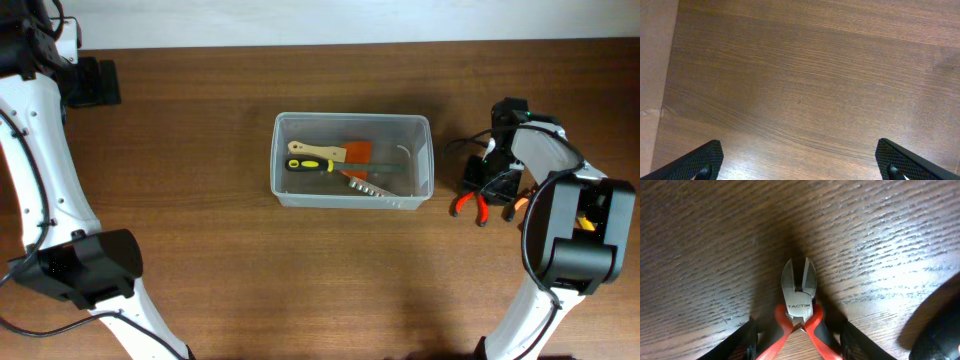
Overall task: Pack container
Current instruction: 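Lift the red-handled cutters with the right gripper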
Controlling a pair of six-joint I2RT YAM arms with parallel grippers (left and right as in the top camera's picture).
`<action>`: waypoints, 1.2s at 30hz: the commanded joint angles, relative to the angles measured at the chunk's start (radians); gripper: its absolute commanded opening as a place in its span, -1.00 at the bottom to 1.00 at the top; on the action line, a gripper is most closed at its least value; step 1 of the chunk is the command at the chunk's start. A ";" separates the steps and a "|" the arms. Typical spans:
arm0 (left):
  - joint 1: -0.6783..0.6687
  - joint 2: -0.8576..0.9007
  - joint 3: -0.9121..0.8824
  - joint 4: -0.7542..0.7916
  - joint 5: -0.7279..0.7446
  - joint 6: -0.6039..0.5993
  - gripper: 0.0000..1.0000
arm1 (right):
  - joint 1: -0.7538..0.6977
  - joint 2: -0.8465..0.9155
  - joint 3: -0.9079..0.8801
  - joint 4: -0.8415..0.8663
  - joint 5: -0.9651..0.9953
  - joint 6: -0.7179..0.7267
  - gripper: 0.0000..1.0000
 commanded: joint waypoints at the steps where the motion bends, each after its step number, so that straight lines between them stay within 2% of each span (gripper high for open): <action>1: 0.003 0.005 -0.002 -0.001 0.018 -0.012 0.99 | -0.002 0.004 -0.019 -0.002 0.002 0.049 0.06; 5: 0.003 0.005 -0.002 -0.001 0.018 -0.012 0.99 | -0.002 0.004 -0.019 0.006 0.001 0.058 0.08; 6: 0.003 0.005 -0.002 -0.001 0.018 -0.012 0.98 | -0.002 0.004 -0.019 0.016 0.002 0.056 0.14; 8: 0.003 0.005 -0.002 -0.001 0.018 -0.012 0.98 | -0.004 0.004 -0.019 0.060 0.002 0.029 0.53; 11: 0.003 0.005 -0.002 -0.001 0.018 -0.012 0.99 | -0.019 0.003 0.002 0.104 0.002 0.000 0.56; 18: 0.003 0.005 -0.002 -0.001 0.018 -0.012 0.99 | -0.041 0.003 0.060 0.044 -0.034 0.005 0.25; 21: 0.003 0.005 -0.002 -0.001 0.018 -0.012 0.99 | -0.039 0.003 0.060 0.001 -0.036 0.031 0.19; 27: 0.003 0.005 -0.002 -0.001 0.018 -0.012 0.99 | -0.039 0.003 0.060 -0.041 -0.048 0.069 -0.12; 36: 0.003 0.005 -0.002 -0.001 0.018 -0.012 0.98 | -0.039 0.003 0.060 -0.064 -0.109 0.117 -0.25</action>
